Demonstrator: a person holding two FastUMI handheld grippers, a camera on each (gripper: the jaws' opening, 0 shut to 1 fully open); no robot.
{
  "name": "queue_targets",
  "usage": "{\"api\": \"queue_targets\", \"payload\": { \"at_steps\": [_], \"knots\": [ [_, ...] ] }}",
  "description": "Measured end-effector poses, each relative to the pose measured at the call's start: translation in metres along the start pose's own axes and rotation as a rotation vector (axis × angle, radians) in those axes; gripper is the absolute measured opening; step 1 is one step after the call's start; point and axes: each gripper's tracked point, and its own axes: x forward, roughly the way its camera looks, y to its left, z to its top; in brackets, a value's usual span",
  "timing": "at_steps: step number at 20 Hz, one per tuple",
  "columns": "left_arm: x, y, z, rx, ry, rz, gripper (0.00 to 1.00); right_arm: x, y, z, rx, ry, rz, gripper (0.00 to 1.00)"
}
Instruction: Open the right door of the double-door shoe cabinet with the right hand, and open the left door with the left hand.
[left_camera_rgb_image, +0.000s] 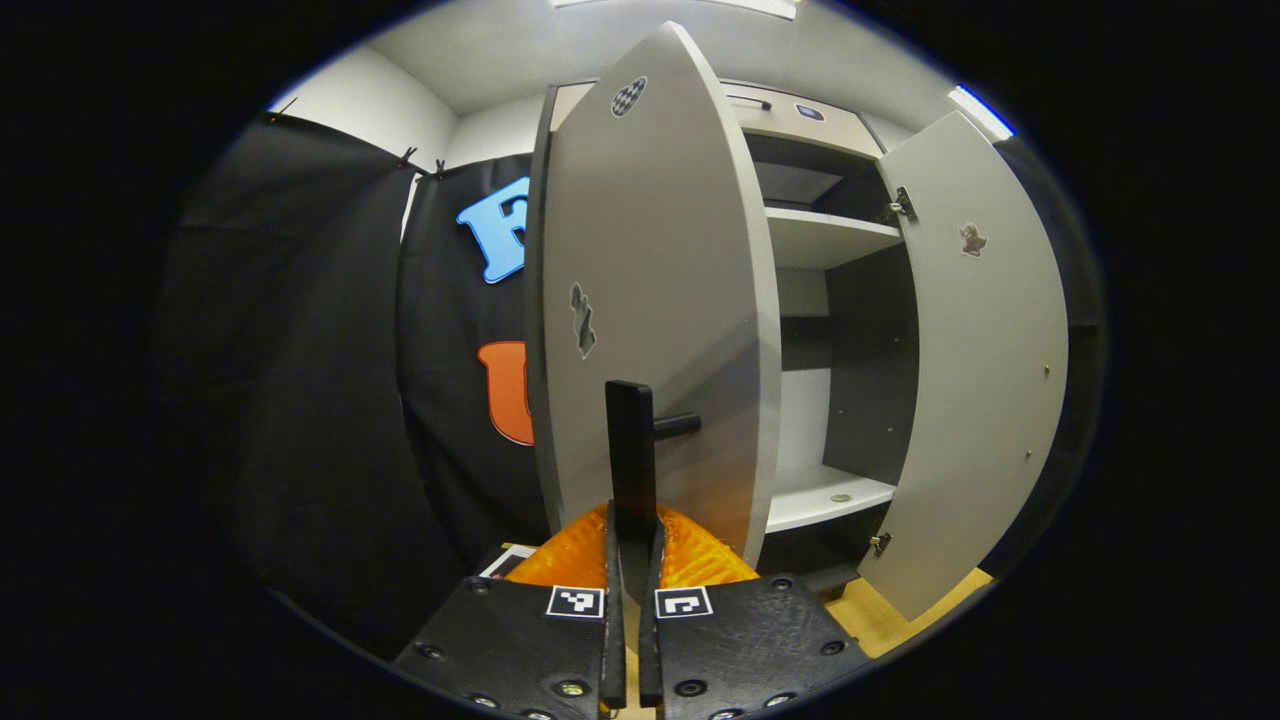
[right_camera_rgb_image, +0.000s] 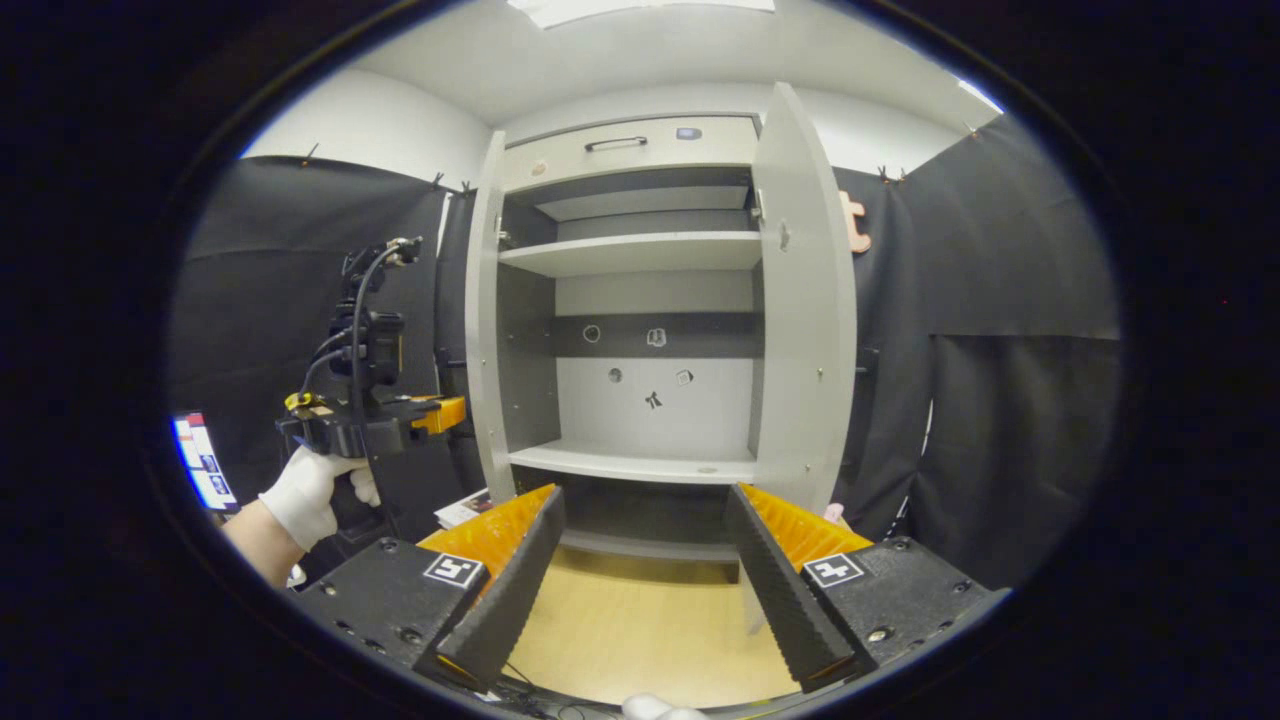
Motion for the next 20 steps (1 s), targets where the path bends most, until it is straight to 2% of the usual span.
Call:
{"api": "queue_targets", "payload": {
  "at_steps": [4,11,16,17,20],
  "knots": [
    [-0.004,0.006,-0.002,0.015,0.005,-0.01,0.05,0.001,0.012,0.0,-0.01,0.0,0.023,1.0],
    [-0.012,0.036,-0.004,0.003,-0.008,0.044,0.04,0.002,0.014,0.001,-0.007,-0.007,0.022,1.0],
    [-0.022,0.08,-0.001,0.004,-0.023,0.105,0.04,0.002,0.02,-0.001,-0.014,0.003,0.059,1.0],
    [-0.017,0.082,-0.003,-0.025,-0.035,0.083,0.0,0.002,0.021,-0.002,-0.017,0.004,0.065,1.0],
    [-0.018,0.086,-0.005,-0.048,-0.037,0.048,0.0,0.003,0.022,-0.001,-0.028,0.008,0.077,0.99]
  ]
}}
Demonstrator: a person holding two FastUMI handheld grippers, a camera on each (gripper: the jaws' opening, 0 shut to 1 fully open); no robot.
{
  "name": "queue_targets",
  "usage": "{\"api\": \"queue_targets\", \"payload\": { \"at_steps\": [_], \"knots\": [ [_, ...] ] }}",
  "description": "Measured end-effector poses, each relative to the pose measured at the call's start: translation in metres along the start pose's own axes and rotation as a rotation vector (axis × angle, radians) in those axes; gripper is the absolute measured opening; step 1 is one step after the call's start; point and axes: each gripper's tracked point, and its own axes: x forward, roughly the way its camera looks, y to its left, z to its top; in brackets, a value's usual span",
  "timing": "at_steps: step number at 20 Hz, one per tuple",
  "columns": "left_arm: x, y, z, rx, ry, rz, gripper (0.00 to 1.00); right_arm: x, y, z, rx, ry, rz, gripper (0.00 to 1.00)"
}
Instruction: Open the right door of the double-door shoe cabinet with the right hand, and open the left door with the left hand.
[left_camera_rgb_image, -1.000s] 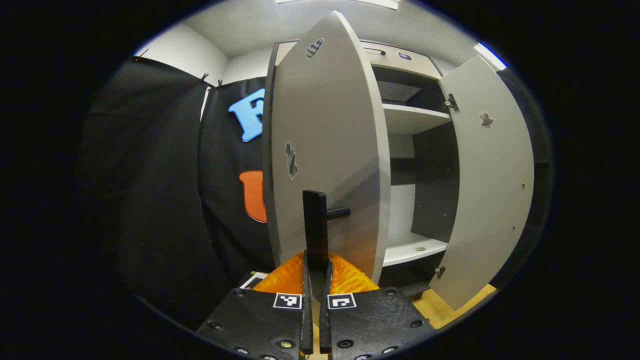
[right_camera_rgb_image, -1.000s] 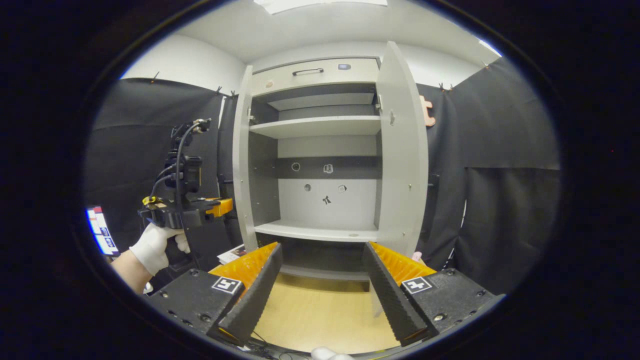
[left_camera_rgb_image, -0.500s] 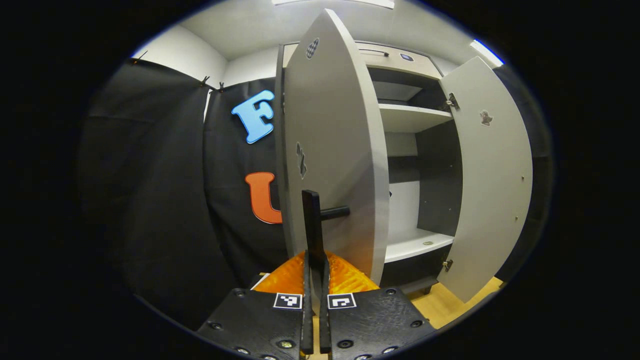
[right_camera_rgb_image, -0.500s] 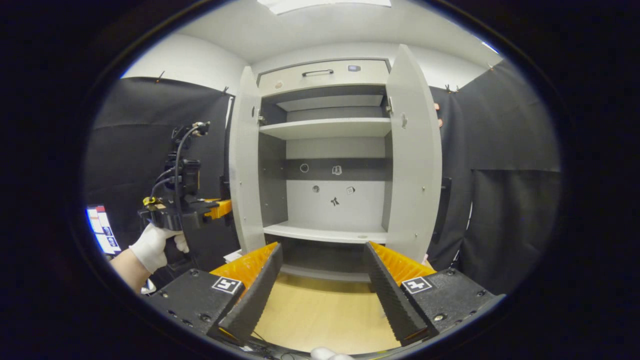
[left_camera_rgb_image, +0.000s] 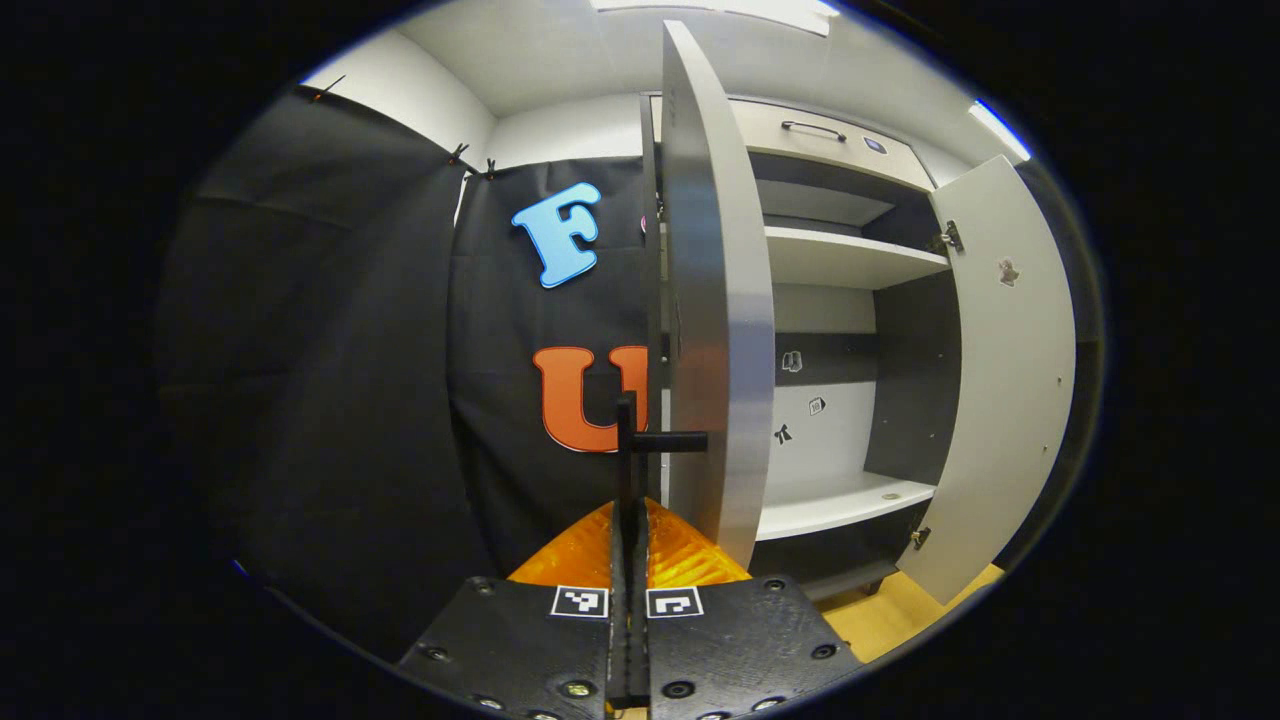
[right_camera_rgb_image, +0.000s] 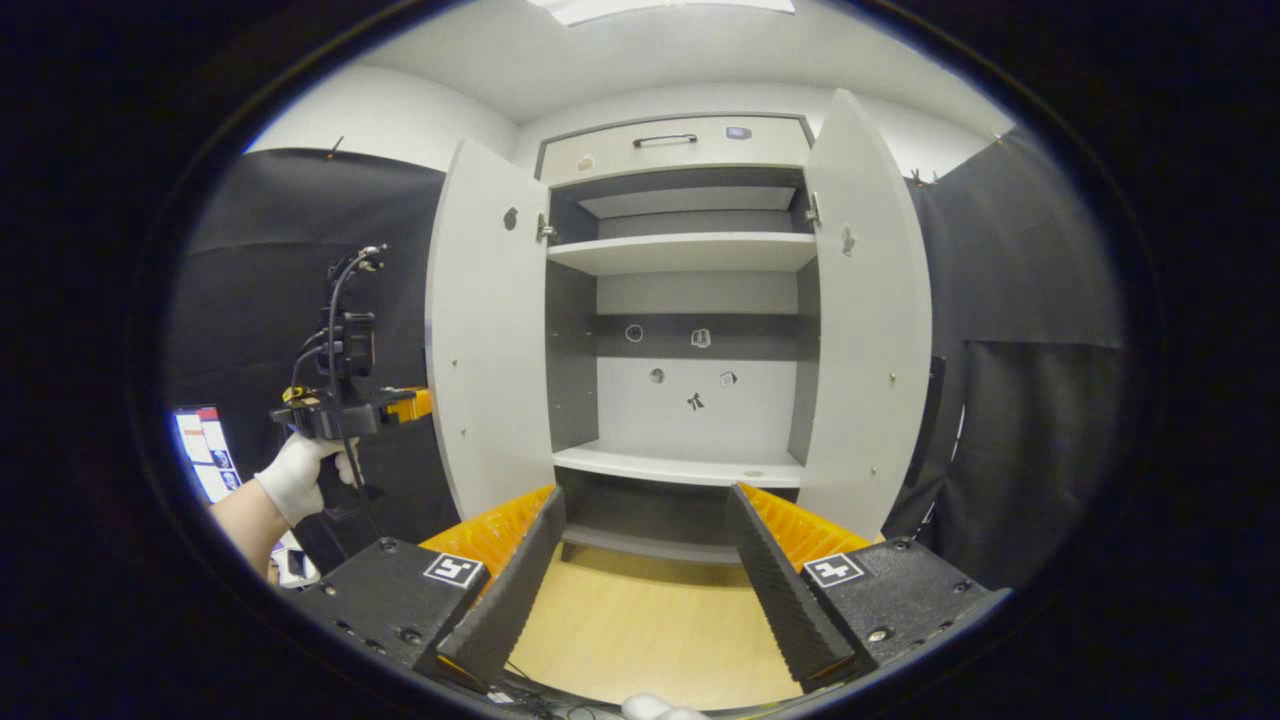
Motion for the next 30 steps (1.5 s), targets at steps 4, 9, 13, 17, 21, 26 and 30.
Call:
{"api": "queue_targets", "payload": {
  "at_steps": [4,9,13,17,21,26,30],
  "knots": [
    [0.002,0.007,-0.001,0.003,-0.001,-0.04,0.0,0.0,0.001,-0.001,0.0,0.004,-0.004,0.99],
    [0.004,0.008,-0.002,0.012,-0.003,-0.067,0.0,-0.002,-0.002,-0.003,0.0,0.014,-0.025,0.99],
    [0.005,0.009,-0.002,0.028,0.0,-0.068,0.0,-0.003,-0.004,-0.003,-0.001,0.018,-0.041,0.99],
    [-0.001,0.013,-0.003,0.028,0.009,-0.052,0.02,-0.002,-0.006,-0.002,-0.006,0.007,-0.051,0.99],
    [-0.01,0.025,-0.005,0.058,0.019,-0.01,0.12,-0.004,-0.008,-0.002,-0.008,0.011,-0.056,1.0],
    [-0.04,0.046,-0.01,0.065,0.026,0.062,1.0,-0.003,-0.011,0.0,-0.008,-0.004,-0.062,0.99],
    [-0.07,0.048,-0.01,0.082,0.044,0.131,0.97,-0.003,-0.013,0.002,0.002,-0.007,-0.063,0.99]
  ]
}}
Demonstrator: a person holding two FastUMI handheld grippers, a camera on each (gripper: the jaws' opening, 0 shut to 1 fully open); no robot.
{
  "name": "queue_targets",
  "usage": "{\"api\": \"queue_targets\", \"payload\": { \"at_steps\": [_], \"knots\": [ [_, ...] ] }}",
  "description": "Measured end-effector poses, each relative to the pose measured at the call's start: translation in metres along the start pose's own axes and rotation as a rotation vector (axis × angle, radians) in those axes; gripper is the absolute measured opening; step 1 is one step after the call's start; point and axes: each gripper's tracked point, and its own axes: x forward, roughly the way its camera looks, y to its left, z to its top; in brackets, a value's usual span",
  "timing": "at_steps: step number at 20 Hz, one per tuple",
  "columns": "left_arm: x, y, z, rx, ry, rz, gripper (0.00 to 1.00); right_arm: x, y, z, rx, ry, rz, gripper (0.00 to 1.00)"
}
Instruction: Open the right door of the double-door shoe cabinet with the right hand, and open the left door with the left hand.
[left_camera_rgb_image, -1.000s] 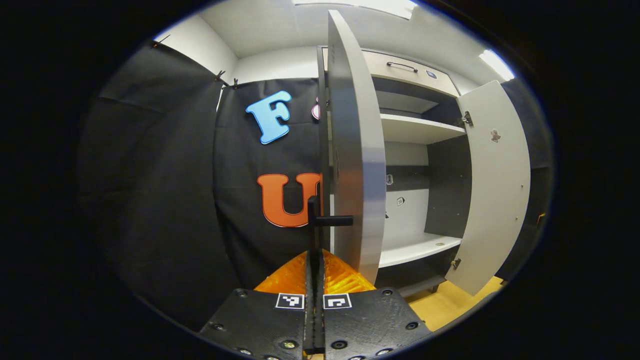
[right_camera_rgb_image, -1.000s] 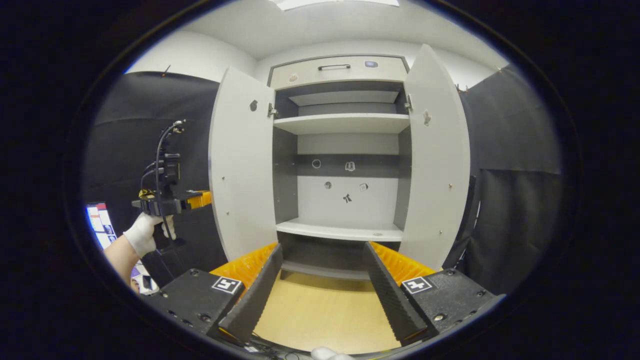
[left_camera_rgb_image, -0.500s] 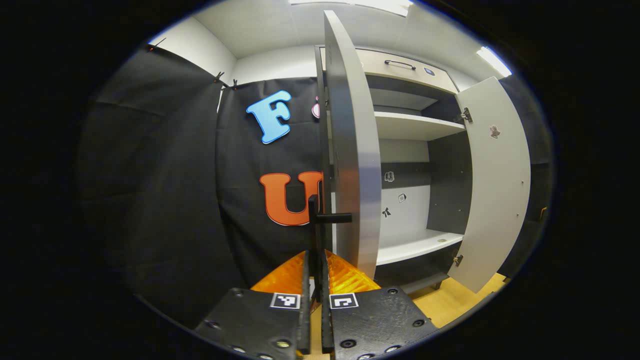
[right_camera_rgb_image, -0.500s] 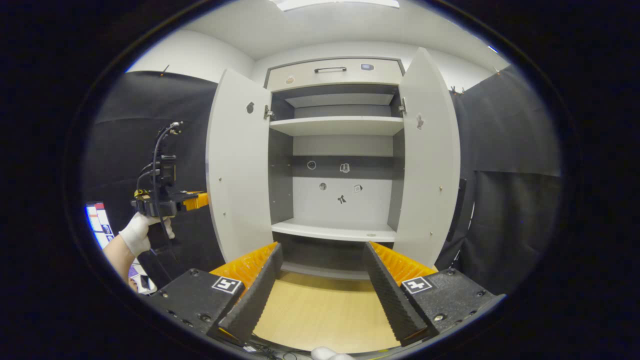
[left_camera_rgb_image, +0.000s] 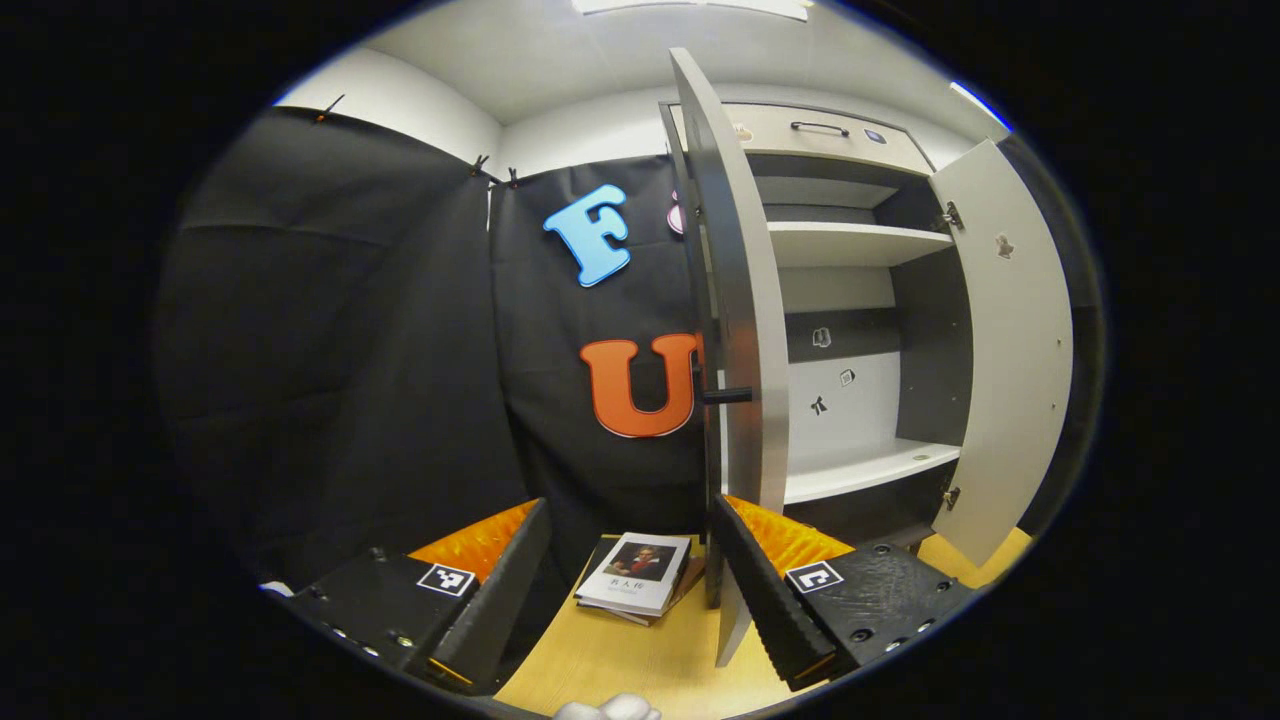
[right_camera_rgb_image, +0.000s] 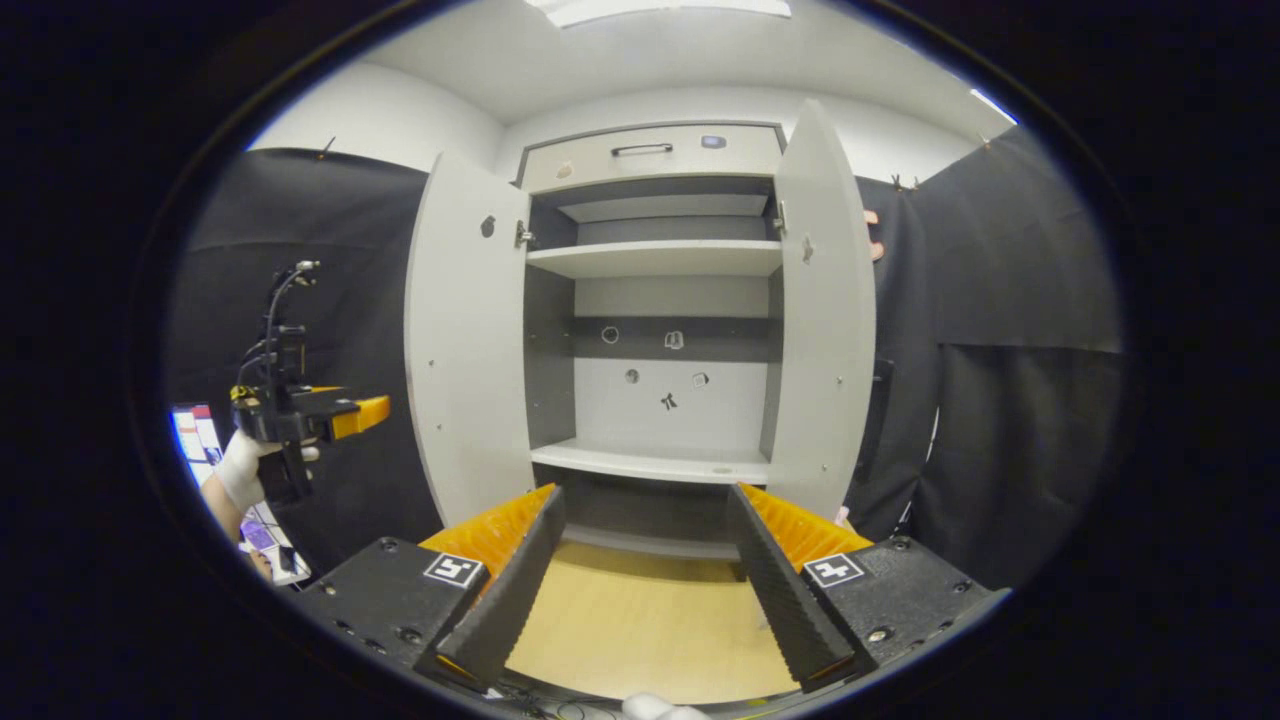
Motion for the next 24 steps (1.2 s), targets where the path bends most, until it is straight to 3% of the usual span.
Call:
{"api": "queue_targets", "payload": {
  "at_steps": [4,7,15,19,24],
  "knots": [
    [-0.042,-0.014,0.007,-0.005,0.005,0.041,1.0,0.001,-0.001,0.002,0.021,-0.013,-0.008,1.0],
    [-0.068,-0.042,0.022,0.007,-0.01,0.036,0.97,0.004,-0.001,0.004,0.033,-0.027,-0.017,1.0],
    [-0.106,-0.142,0.054,-0.031,-0.033,-0.089,0.97,0.004,-0.008,0.006,0.03,-0.04,-0.045,0.99],
    [-0.114,-0.181,0.043,-0.037,-0.014,-0.135,0.97,0.005,-0.015,0.007,0.028,-0.049,-0.078,0.99],
    [-0.115,-0.199,0.034,-0.047,-0.01,-0.144,0.96,0.003,-0.019,0.005,0.039,-0.04,-0.112,0.99]
  ]
}}
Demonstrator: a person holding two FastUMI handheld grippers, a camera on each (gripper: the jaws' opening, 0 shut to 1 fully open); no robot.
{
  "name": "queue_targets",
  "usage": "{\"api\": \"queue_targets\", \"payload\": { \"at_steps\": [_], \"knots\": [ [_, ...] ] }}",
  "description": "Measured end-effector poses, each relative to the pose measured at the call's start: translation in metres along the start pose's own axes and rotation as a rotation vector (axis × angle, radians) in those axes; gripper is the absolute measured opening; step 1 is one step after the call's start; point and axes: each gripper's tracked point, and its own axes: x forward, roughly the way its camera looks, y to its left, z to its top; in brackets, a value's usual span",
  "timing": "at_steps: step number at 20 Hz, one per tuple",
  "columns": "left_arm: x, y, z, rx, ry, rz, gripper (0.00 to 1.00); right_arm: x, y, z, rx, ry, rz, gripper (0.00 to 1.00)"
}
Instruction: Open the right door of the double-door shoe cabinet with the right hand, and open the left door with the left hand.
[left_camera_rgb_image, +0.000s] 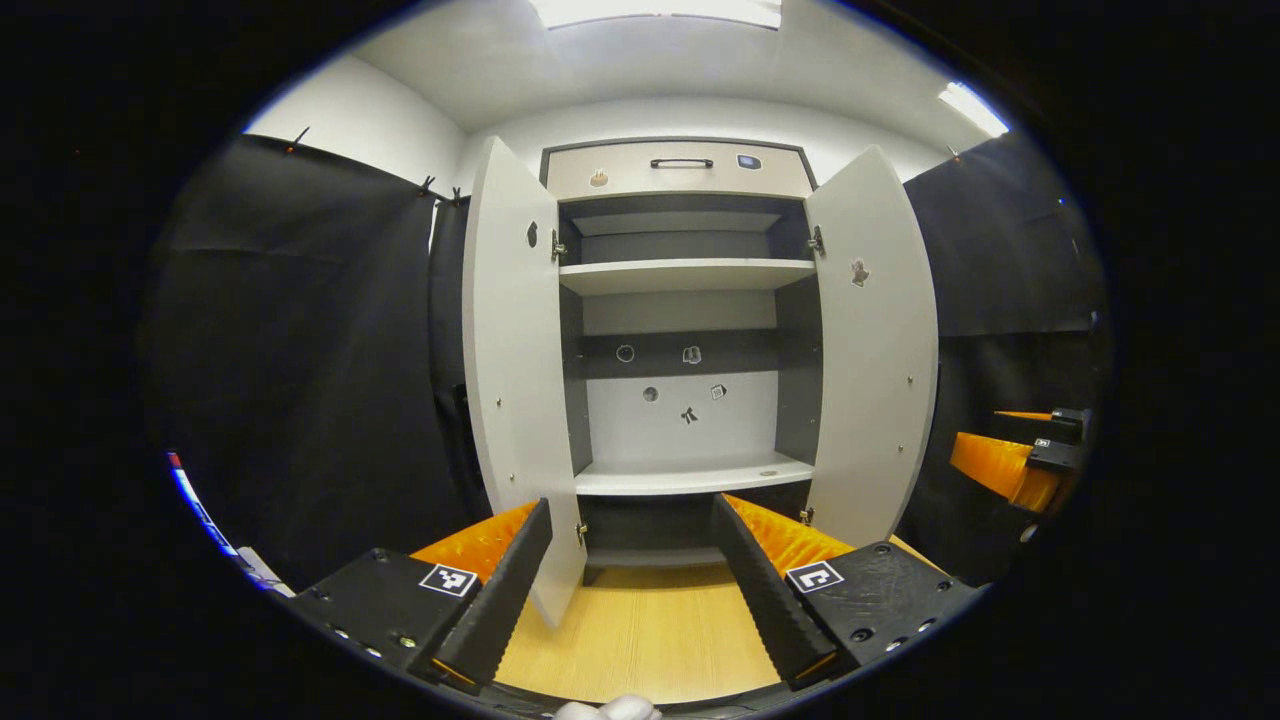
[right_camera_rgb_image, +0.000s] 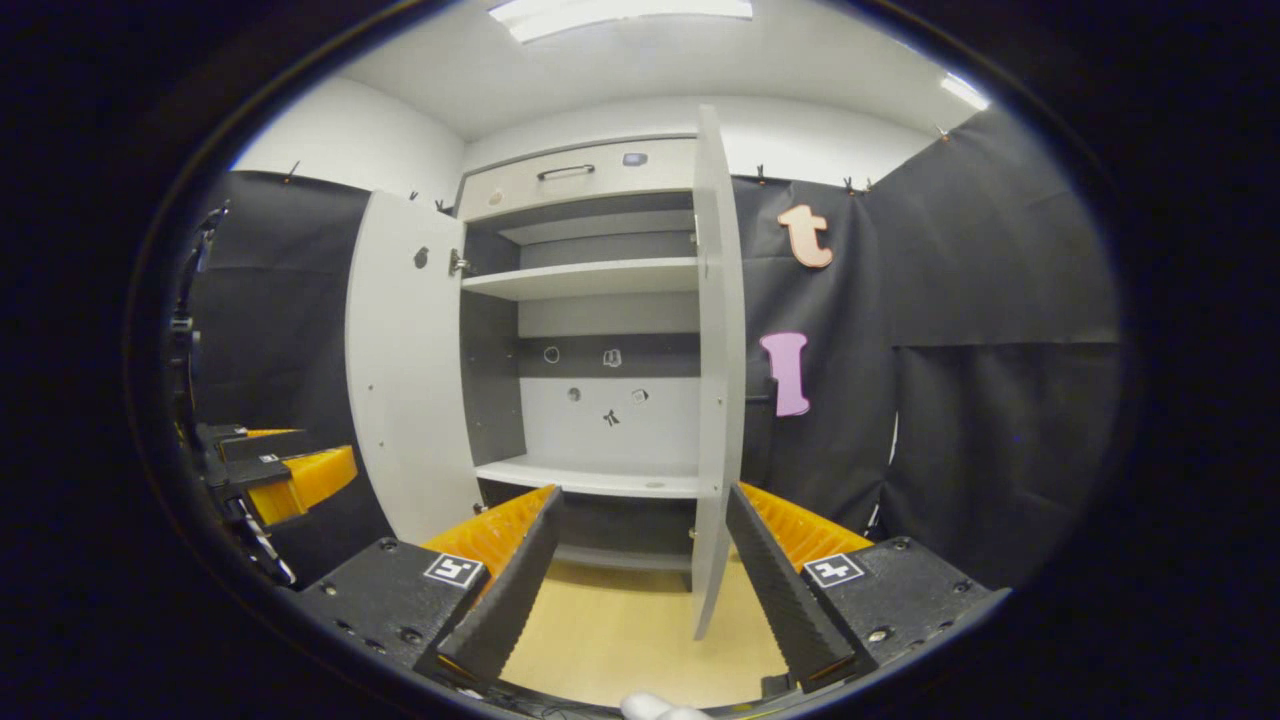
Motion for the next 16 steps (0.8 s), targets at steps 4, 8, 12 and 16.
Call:
{"api": "queue_targets", "payload": {
  "at_steps": [4,8,12,16],
  "knots": [
    [0.0033,-0.0052,0.003,0.01,-0.013,-0.005,0.97,0.0002,-0.0007,-0.0003,0.003,0.0,-0.009,0.99],
    [0.0055,-0.0055,0.0058,0.012,-0.028,-0.016,0.96,0.0015,-0.0012,0.0007,-0.002,-0.005,-0.012,1.0],
    [0.0095,-0.004,0.0074,0.001,-0.03,-0.02,0.96,0.0025,-0.0016,0.0016,-0.007,-0.01,-0.012,1.0],
    [0.0106,-0.007,0.0049,0.003,-0.021,-0.028,0.96,0.0029,-0.0021,0.0028,-0.009,-0.017,-0.014,0.99]
  ]
}}
